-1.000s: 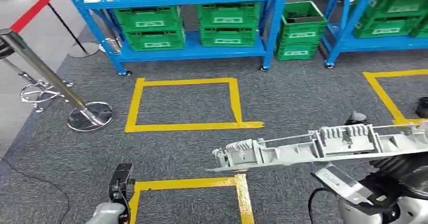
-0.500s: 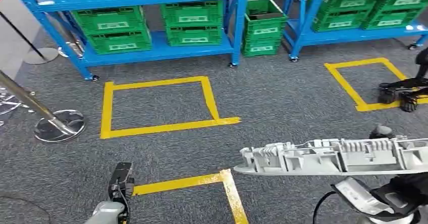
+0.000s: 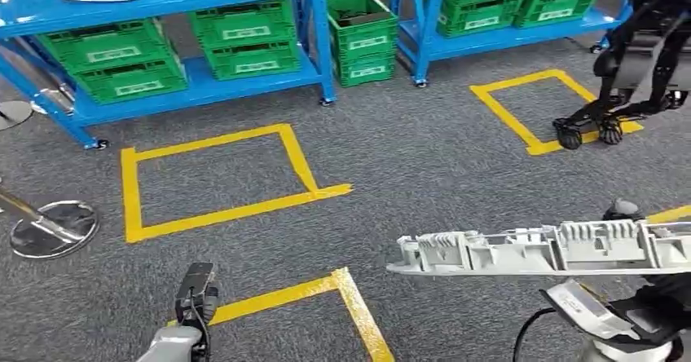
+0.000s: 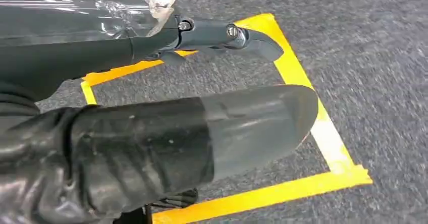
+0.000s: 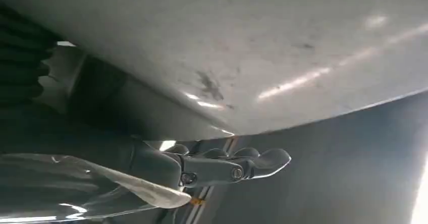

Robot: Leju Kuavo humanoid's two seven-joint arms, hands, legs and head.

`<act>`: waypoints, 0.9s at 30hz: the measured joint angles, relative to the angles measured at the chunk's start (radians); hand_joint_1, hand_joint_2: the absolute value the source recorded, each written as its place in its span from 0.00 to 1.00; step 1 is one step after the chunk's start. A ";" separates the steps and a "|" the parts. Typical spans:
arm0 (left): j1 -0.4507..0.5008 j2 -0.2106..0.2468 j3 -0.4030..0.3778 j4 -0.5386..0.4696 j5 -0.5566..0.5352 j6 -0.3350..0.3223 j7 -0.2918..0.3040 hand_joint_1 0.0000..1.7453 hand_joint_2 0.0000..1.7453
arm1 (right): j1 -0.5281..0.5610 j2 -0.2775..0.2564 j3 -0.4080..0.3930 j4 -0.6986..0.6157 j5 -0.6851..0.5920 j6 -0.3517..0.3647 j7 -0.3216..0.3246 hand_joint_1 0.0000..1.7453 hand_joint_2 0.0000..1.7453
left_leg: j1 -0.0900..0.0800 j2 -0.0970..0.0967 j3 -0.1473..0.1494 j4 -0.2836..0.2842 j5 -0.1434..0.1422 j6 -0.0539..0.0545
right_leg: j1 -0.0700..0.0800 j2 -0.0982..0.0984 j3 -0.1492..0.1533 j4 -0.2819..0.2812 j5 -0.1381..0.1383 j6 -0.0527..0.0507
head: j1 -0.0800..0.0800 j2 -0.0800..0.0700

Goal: Take the parts from the cabinet and place them on the table.

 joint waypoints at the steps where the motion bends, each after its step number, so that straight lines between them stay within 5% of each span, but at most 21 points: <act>1: 0.000 0.000 0.000 0.000 0.000 0.000 0.000 0.00 0.00 | -0.002 0.000 -0.002 0.000 0.002 0.000 0.000 0.00 0.00 | 0.002 -0.033 -0.019 0.053 -0.039 -0.002 | -0.002 0.008 -0.001 0.000 0.002 -0.005 | 0.000 0.000; 3: 0.005 0.000 0.000 0.000 0.000 0.000 0.000 0.00 0.00 | -0.001 0.000 -0.003 0.000 0.003 0.000 0.000 0.00 0.00 | 0.004 -0.051 -0.088 0.217 -0.118 -0.005 | -0.002 0.030 -0.005 0.000 0.004 -0.009 | -0.001 0.000; 5: 0.009 0.000 0.000 0.000 0.001 0.000 0.000 0.00 0.00 | -0.001 0.000 -0.005 0.000 0.002 0.000 0.000 0.00 0.00 | 0.004 -0.053 -0.128 0.303 -0.134 -0.005 | -0.001 0.055 -0.008 0.002 0.006 -0.009 | -0.002 0.000; 6: 0.009 0.000 0.000 0.000 0.001 -0.001 0.000 0.00 0.00 | -0.001 0.000 -0.007 0.000 0.002 0.000 0.000 0.00 0.00 | 0.004 -0.053 -0.116 0.277 -0.106 -0.003 | -0.001 0.068 -0.009 0.005 0.006 -0.008 | -0.002 0.000; 8: 0.007 0.002 0.001 0.000 0.000 -0.001 0.000 0.00 0.00 | -0.001 0.000 -0.011 0.000 0.001 0.000 0.000 0.00 0.00 | 0.006 -0.068 -0.042 0.118 -0.011 0.005 | -0.001 0.094 -0.008 0.008 0.007 -0.005 | -0.002 0.000; 9: 0.006 0.003 0.001 0.000 0.000 0.000 0.000 0.00 0.00 | -0.002 0.000 -0.012 0.000 0.001 0.000 0.000 0.00 0.00 | 0.008 -0.110 -0.006 0.033 0.024 0.010 | -0.003 0.103 -0.010 0.010 0.008 -0.003 | -0.002 0.000; 10: 0.006 0.005 0.001 0.000 0.000 0.000 0.000 0.00 0.00 | -0.004 0.000 -0.013 0.000 0.000 0.000 0.000 0.00 0.00 | 0.012 -0.150 0.003 0.010 0.010 0.015 | 0.003 0.113 -0.017 0.014 0.010 0.005 | 0.000 0.000; 12: 0.006 0.005 0.001 0.000 0.000 0.001 0.002 0.00 0.00 | -0.006 0.000 -0.014 -0.001 0.000 0.000 0.000 0.00 0.00 | 0.008 -0.135 0.001 -0.001 0.007 0.012 | -0.006 0.132 -0.032 0.014 0.019 0.021 | -0.001 0.000; 14: 0.004 0.005 0.002 0.000 0.000 0.001 0.001 0.00 0.00 | -0.006 0.000 -0.017 -0.001 -0.001 0.000 0.000 0.00 0.00 | 0.009 -0.115 0.002 -0.008 0.015 0.023 | -0.009 0.153 -0.037 0.007 0.027 0.038 | -0.001 0.000; 15: 0.001 0.005 0.003 0.000 0.000 0.002 0.001 0.00 0.00 | -0.006 0.000 -0.018 -0.002 -0.002 0.000 0.000 0.00 0.00 | 0.012 -0.097 0.004 -0.015 0.021 0.031 | -0.010 0.120 -0.050 0.021 0.015 0.038 | -0.003 0.000; 17: 0.002 0.005 0.003 0.000 0.000 0.002 0.001 0.00 0.00 | -0.013 0.000 -0.017 -0.002 -0.002 0.000 0.000 0.00 0.00 | 0.011 -0.079 0.002 -0.016 0.022 0.039 | -0.004 0.051 -0.098 0.124 -0.053 0.043 | 0.010 0.000; 19: 0.007 0.006 0.004 0.000 0.000 0.002 0.001 0.00 0.00 | -0.012 0.000 -0.018 -0.002 -0.002 0.000 0.000 0.00 0.00 | 0.007 -0.049 0.000 -0.015 0.021 0.041 | -0.004 0.035 -0.169 0.284 -0.119 0.048 | 0.010 0.000; 20: 0.008 0.007 0.005 0.000 0.000 0.002 0.001 0.00 0.00 | -0.012 0.000 -0.019 -0.002 -0.001 0.000 -0.001 0.00 0.00 | 0.007 -0.036 -0.001 -0.015 0.021 0.041 | -0.004 0.033 -0.181 0.313 -0.123 0.049 | 0.010 0.000; 21: 0.007 0.007 0.005 0.000 0.000 0.002 0.001 0.00 0.00 | -0.012 0.000 -0.020 -0.002 -0.001 0.000 -0.001 0.00 0.00 | 0.006 -0.023 -0.001 -0.015 0.021 0.041 | -0.004 0.031 -0.168 0.295 -0.105 0.049 | 0.010 0.000; 23: 0.005 0.006 0.006 0.000 0.000 0.002 0.001 0.00 0.00 | -0.013 0.000 -0.021 -0.002 0.000 0.000 -0.001 0.00 0.00 | 0.006 -0.003 0.000 -0.013 0.018 0.037 | -0.004 0.016 -0.086 0.154 -0.034 0.046 | 0.010 0.000; 24: 0.004 0.005 0.006 0.000 0.000 0.002 0.001 0.00 0.00 | -0.015 0.000 -0.021 -0.002 0.000 0.000 -0.001 0.00 0.00 | 0.006 0.006 0.001 -0.010 0.015 0.033 | -0.003 -0.007 -0.033 0.066 -0.003 0.044 | 0.010 0.000; 25: 0.003 0.006 0.007 0.000 0.000 0.002 0.001 0.00 0.00 | -0.018 0.000 -0.021 -0.002 0.001 0.000 -0.001 0.00 0.00 | -0.002 0.014 0.000 -0.007 0.010 0.026 | 0.011 -0.053 -0.005 0.017 -0.021 0.039 | 0.010 0.000; 27: 0.004 0.006 0.007 0.000 0.000 0.002 0.001 0.00 0.00 | -0.018 0.000 -0.024 -0.004 0.002 0.000 -0.002 0.00 0.00 | -0.006 0.027 -0.001 -0.001 0.011 0.019 | 0.008 -0.026 -0.006 0.016 -0.012 0.025 | 0.009 0.000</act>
